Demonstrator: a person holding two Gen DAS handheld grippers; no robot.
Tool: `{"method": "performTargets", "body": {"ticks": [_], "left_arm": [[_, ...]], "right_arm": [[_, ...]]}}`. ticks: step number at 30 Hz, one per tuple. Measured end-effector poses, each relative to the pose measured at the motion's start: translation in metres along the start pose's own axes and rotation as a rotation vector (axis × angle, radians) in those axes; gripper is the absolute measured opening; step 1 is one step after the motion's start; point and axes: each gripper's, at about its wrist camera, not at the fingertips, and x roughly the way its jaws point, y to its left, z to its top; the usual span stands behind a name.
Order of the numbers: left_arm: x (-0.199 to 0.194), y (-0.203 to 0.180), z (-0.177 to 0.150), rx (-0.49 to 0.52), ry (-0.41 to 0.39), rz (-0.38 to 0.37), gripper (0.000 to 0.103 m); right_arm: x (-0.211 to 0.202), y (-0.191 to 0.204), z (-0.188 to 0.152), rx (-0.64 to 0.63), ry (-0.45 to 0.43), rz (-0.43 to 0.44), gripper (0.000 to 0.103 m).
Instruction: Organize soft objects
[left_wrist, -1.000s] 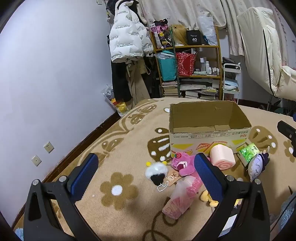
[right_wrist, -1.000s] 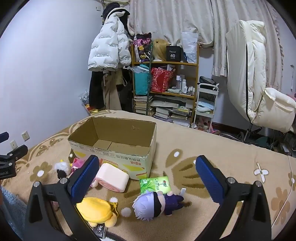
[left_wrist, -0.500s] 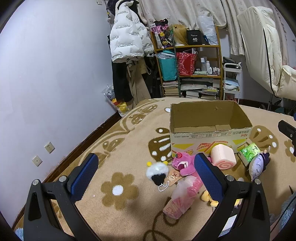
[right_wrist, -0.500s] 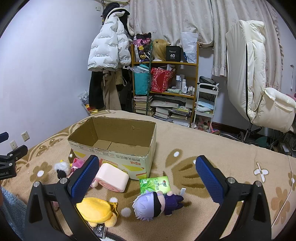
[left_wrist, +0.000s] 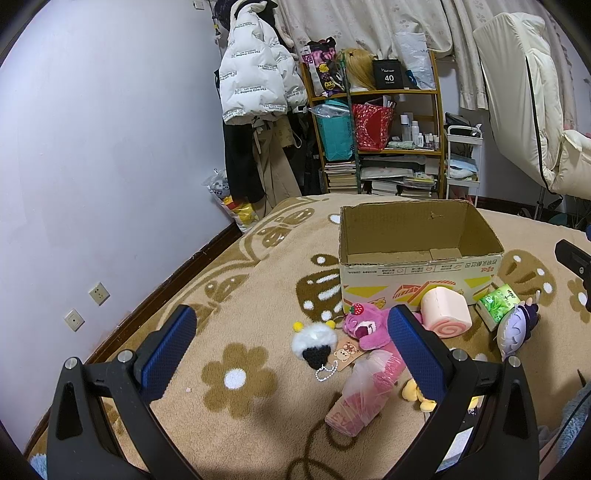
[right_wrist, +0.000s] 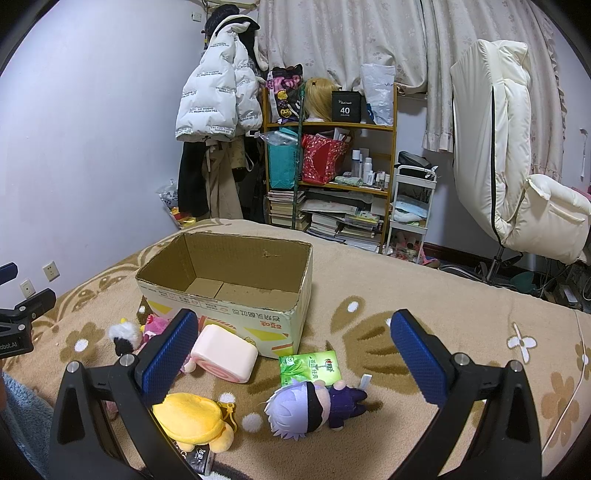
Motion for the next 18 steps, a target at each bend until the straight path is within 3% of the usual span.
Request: {"method": "performTargets", "body": {"ticks": [18], "left_arm": [[-0.0017, -0.0008, 0.004, 0.0, 0.0, 0.0, 0.102]], "right_arm": [[0.0007, -0.0005, -0.0006, 0.001, -0.001, 0.001, 0.103]]}}
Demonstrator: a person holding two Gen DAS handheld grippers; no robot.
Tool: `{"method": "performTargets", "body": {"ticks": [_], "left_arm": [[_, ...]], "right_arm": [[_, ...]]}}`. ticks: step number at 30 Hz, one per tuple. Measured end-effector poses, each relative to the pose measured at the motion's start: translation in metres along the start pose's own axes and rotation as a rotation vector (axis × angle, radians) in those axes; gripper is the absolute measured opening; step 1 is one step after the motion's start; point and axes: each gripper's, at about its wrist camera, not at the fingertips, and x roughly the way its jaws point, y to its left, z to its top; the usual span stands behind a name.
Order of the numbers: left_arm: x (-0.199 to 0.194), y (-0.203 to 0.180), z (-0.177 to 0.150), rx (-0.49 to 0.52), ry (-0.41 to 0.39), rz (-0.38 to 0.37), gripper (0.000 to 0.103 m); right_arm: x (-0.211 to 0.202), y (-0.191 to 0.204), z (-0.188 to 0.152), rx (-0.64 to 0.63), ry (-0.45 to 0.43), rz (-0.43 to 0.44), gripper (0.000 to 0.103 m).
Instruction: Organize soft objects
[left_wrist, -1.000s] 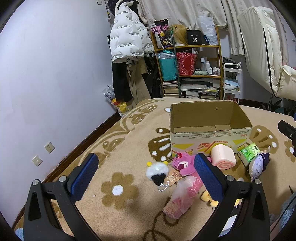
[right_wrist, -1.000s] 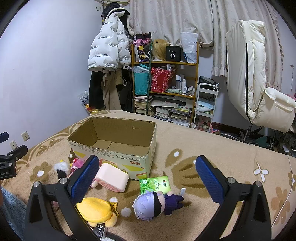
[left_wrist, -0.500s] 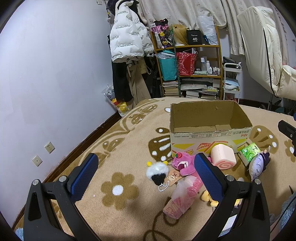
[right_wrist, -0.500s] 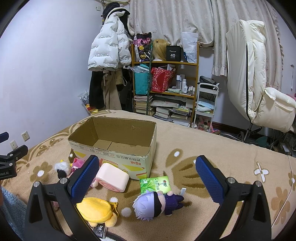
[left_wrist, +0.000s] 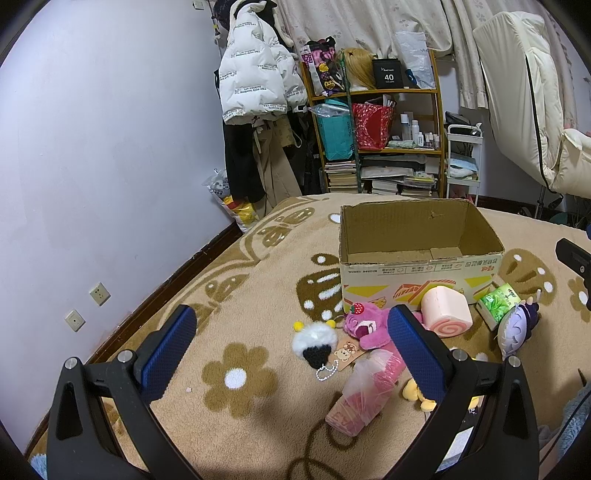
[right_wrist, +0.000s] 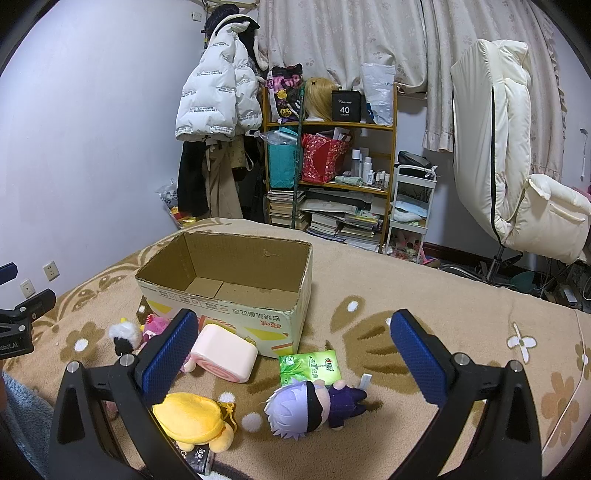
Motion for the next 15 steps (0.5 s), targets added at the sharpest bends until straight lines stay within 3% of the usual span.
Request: {"method": "performTargets", "body": {"ticks": [15], "left_arm": [[0.0029, 0.0009, 0.0007, 0.003, 0.006, 0.002, 0.102]], "right_arm": [[-0.0006, 0.0012, 0.0008, -0.001, 0.002, -0.001, 0.103]]}}
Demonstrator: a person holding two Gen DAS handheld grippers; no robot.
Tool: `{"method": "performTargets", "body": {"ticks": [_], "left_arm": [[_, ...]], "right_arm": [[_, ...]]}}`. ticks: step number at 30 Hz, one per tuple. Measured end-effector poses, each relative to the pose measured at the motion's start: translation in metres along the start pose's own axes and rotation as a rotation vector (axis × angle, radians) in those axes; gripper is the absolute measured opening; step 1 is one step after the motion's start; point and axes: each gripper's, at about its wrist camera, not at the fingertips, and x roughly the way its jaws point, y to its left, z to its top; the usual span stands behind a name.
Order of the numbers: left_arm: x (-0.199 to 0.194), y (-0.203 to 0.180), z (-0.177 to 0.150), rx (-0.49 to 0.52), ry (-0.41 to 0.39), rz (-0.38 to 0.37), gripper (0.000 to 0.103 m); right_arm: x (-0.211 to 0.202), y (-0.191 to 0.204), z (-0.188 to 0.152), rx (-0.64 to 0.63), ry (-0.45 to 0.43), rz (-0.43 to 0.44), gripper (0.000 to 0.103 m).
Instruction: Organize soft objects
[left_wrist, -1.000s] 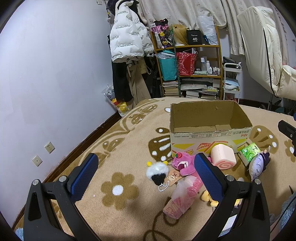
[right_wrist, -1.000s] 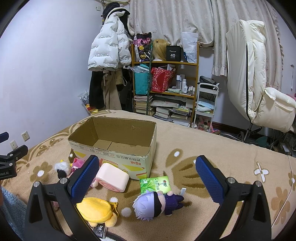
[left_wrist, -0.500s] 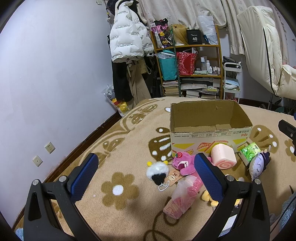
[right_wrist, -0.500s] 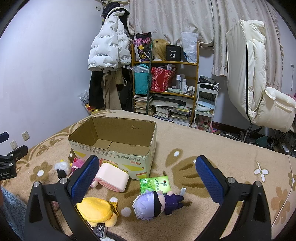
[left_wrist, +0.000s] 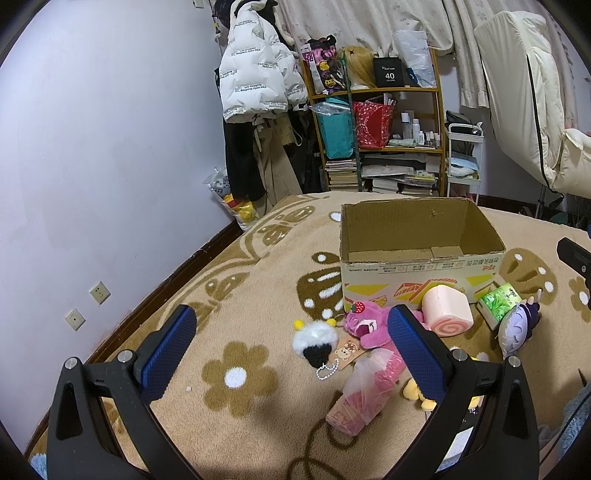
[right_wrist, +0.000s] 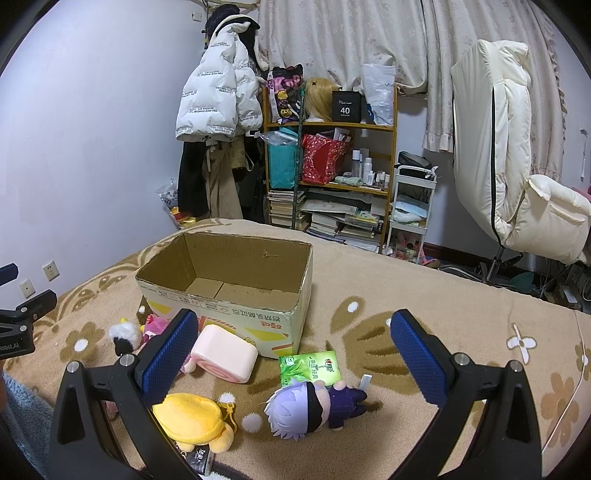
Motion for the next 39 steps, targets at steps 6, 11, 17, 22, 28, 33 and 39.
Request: {"method": "performTargets", "body": {"ticks": [6, 11, 17, 22, 28, 33, 39], "left_arm": [[0.0, 0.0, 0.0, -0.001, 0.001, 0.0, 0.102], [0.0, 0.0, 0.0, 0.0, 0.0, 0.0, 0.102], [0.002, 0.0, -0.002, 0.002, 0.003, 0.004, 0.102], [0.003, 0.0, -0.002, 0.004, 0.004, 0.003, 0.102], [0.003, 0.001, -0.002, 0.005, 0.004, 0.003, 0.102], [0.006, -0.003, -0.005, 0.013, 0.012, 0.017, 0.102], [0.012, -0.006, -0.005, 0.027, 0.041, 0.037, 0.102]], "right_arm": [[0.0, 0.0, 0.0, 0.0, 0.001, 0.0, 0.103], [0.0, 0.0, 0.0, 0.0, 0.0, 0.0, 0.103], [0.001, 0.0, 0.0, -0.001, 0.0, 0.0, 0.103], [0.001, 0.0, 0.0, 0.0, 0.002, -0.001, 0.103], [0.001, 0.001, -0.001, -0.001, 0.002, -0.001, 0.103], [0.0, 0.002, -0.001, -0.002, 0.003, -0.001, 0.103], [0.0, 0.005, -0.004, 0.002, -0.006, -0.001, 0.103]]}}
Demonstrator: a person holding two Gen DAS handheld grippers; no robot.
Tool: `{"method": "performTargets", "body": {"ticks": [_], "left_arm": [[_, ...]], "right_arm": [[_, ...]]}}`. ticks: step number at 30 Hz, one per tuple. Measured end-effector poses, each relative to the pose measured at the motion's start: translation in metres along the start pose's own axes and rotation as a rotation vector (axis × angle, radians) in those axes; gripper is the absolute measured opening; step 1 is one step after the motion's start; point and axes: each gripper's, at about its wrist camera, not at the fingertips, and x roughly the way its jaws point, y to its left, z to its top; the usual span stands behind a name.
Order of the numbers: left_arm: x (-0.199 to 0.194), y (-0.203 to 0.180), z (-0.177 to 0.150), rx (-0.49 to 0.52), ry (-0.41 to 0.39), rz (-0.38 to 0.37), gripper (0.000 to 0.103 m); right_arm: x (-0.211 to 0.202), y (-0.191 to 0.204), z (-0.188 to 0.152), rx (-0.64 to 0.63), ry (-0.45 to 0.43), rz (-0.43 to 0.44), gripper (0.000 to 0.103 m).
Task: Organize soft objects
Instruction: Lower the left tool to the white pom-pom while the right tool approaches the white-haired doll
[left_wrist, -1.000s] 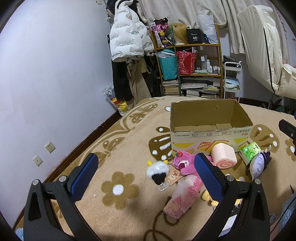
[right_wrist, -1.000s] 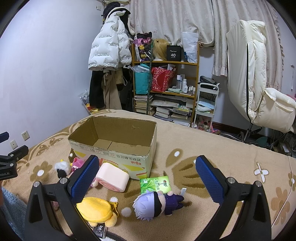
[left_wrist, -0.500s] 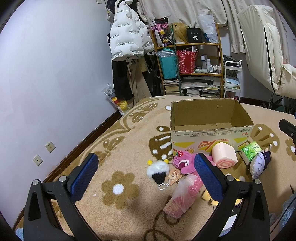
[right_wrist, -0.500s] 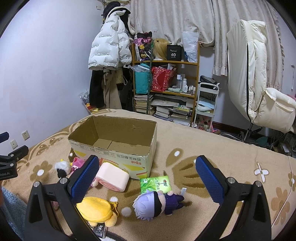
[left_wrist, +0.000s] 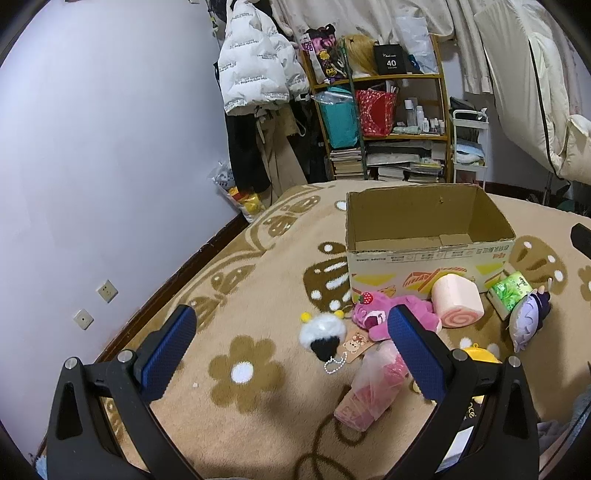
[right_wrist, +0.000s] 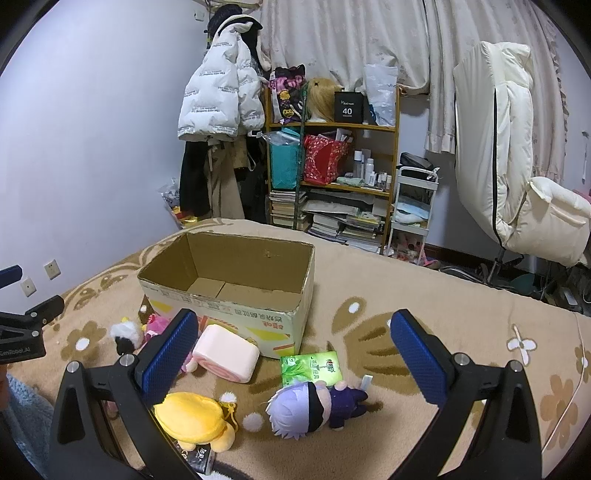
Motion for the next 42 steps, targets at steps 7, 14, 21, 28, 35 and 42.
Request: {"method": "performTargets", "body": {"ticks": [7, 14, 21, 28, 35, 42], "left_arm": [[0.016, 0.002, 0.004, -0.012, 0.06, -0.008, 0.102], [0.041, 0.001, 0.012, -0.017, 0.124, -0.038, 0.102], [0.069, -0.005, 0.024, -0.041, 0.178, -0.087, 0.102], [0.101, -0.007, 0.021, -0.059, 0.265, -0.108, 0.102], [0.129, -0.008, 0.009, -0.086, 0.357, -0.115, 0.102], [0.155, -0.004, -0.001, -0.109, 0.44, -0.088, 0.102]], "right_arm": [[0.013, -0.011, 0.005, 0.047, 0.04, 0.005, 0.103], [0.032, -0.028, 0.005, 0.147, 0.102, 0.026, 0.103], [0.056, -0.034, 0.002, 0.197, 0.171, 0.042, 0.103], [0.086, -0.035, -0.008, 0.223, 0.267, 0.067, 0.103], [0.105, -0.038, -0.021, 0.251, 0.372, 0.077, 0.103], [0.123, -0.042, -0.031, 0.271, 0.431, 0.083, 0.103]]}}
